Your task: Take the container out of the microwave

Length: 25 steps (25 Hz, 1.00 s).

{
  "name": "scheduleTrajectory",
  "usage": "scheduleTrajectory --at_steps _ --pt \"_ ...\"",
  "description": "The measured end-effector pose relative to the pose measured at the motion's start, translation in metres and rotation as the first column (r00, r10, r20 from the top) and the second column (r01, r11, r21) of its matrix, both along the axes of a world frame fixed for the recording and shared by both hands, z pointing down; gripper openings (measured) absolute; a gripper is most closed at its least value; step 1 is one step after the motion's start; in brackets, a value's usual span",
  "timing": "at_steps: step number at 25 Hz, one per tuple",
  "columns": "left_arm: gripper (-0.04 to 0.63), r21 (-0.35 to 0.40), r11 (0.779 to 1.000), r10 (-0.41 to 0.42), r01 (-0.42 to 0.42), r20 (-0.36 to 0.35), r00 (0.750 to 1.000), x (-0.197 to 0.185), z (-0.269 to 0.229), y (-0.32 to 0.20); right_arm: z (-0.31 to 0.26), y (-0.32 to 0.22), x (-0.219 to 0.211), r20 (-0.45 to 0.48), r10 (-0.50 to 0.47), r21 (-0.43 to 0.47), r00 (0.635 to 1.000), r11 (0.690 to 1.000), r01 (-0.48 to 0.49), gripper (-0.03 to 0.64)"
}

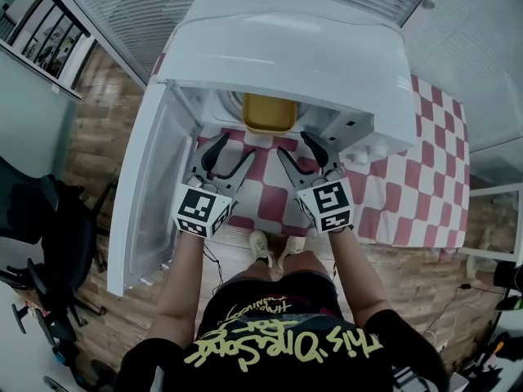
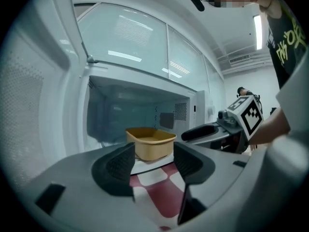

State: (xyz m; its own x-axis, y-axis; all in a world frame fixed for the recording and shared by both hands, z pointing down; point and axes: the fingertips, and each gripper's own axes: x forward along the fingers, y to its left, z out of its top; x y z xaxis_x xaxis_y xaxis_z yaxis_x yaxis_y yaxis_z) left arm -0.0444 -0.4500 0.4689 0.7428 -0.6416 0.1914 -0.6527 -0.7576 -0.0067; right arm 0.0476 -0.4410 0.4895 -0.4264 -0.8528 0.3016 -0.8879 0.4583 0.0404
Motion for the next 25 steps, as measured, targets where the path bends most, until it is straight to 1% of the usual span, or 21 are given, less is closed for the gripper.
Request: scheduleTrajectory --at_steps 3,7,11,15,17,21,25 --pt "0.247 -0.018 1.0 0.002 -0.002 0.011 1.0 0.002 0.007 -0.006 0.003 -0.007 0.001 -0.008 0.013 0.002 1.0 1.0 -0.013 0.221" --pt "0.252 -0.014 1.0 0.006 -0.006 0.019 1.0 0.008 0.009 -0.016 0.004 -0.016 0.003 -0.028 0.04 0.016 0.999 0.999 -0.04 0.225" --pt "0.255 -0.033 0.999 0.021 -0.02 0.028 0.999 0.015 0.016 -0.022 0.011 -0.023 -0.002 -0.035 0.037 0.0 0.999 0.999 -0.037 0.227" --pt "0.258 -0.059 0.998 0.022 -0.02 0.03 0.999 0.019 0.024 -0.029 0.015 -0.026 -0.007 -0.086 0.021 0.004 0.996 1.0 -0.021 0.227" --pt "0.258 -0.064 0.998 0.028 -0.026 0.036 0.999 0.021 0.027 -0.031 0.016 -0.027 -0.009 -0.079 0.018 0.004 0.997 1.0 -0.018 0.227" --pt "0.258 -0.076 0.996 0.046 -0.043 0.034 0.998 0.026 0.031 -0.034 0.016 -0.031 -0.011 -0.036 0.026 0.004 0.999 1.0 -0.026 0.227" --pt "0.256 -0.068 0.997 0.048 -0.044 0.049 0.998 0.031 0.037 -0.038 0.018 -0.035 -0.011 -0.033 0.027 0.006 0.999 1.0 -0.027 0.227"
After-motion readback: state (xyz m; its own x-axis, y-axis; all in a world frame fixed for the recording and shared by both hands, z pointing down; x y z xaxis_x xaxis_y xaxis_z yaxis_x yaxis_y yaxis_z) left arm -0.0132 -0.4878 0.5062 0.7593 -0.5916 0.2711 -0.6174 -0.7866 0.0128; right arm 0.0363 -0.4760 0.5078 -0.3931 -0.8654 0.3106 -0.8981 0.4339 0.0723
